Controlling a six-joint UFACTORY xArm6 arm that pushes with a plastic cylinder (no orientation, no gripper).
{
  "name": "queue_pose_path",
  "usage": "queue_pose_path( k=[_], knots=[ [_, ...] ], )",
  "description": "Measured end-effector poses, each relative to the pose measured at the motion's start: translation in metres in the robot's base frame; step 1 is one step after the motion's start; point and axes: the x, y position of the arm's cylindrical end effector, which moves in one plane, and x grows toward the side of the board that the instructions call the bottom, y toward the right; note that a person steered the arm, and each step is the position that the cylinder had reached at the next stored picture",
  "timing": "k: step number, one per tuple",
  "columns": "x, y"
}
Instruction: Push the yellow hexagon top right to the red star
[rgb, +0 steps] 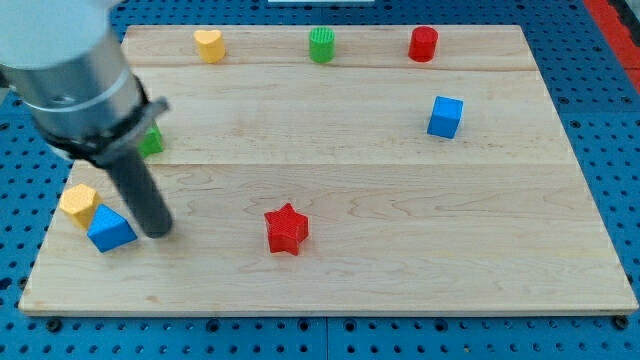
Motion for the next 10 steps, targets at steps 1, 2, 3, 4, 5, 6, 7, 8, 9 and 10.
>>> queue_pose_path(
  k=[1,2,3,4,5,6,7,8,9,10],
  knots=[
    [0.033,0.028],
    [0.071,-0.052],
    [0.077,-0.086],
    [0.077,-0.087],
    [0.079,-0.101],
    [0.079,-0.100],
    [0.073,-0.161],
    [0.054,-0.166],
    [0.007,-0.148],
    [-0.015,-0.148]
  ],
)
